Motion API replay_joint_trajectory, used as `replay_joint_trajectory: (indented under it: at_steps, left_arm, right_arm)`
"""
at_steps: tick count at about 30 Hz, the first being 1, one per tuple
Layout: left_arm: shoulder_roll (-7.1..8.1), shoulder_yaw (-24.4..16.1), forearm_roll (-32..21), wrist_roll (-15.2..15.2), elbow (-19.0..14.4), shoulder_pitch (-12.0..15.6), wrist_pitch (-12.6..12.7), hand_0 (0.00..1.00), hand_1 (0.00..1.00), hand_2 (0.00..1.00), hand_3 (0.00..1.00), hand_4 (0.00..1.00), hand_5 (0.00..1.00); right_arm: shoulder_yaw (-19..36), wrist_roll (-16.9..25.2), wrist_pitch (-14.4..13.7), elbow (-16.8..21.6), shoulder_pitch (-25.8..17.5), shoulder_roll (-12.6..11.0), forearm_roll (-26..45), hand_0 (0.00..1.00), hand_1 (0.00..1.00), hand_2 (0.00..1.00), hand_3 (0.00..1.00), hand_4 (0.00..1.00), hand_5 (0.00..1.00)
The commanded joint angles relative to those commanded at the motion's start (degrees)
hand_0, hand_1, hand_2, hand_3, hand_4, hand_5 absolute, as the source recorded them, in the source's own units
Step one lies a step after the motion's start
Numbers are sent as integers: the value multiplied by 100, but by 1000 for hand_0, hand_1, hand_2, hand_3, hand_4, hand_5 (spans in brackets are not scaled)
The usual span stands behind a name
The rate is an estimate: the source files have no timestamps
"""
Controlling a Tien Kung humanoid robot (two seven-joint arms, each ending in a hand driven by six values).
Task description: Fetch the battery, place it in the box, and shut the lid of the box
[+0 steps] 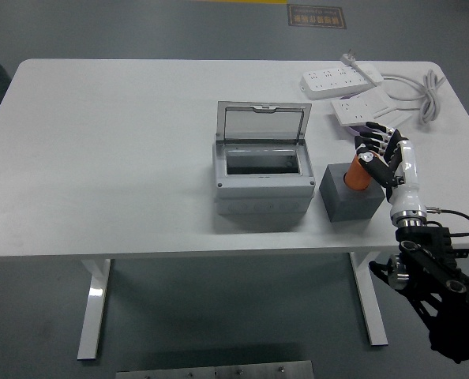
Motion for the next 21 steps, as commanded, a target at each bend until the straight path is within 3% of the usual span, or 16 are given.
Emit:
replay_joint_trajectory:
  at_steps: [21]
  left_arm:
    - [-31,-7,33,-20,9,-1,-13,606,700,589,557,588,32]
  right_arm:
    - [-277,34,-3,48,-123,66,119,656,592,589,653,705,179]
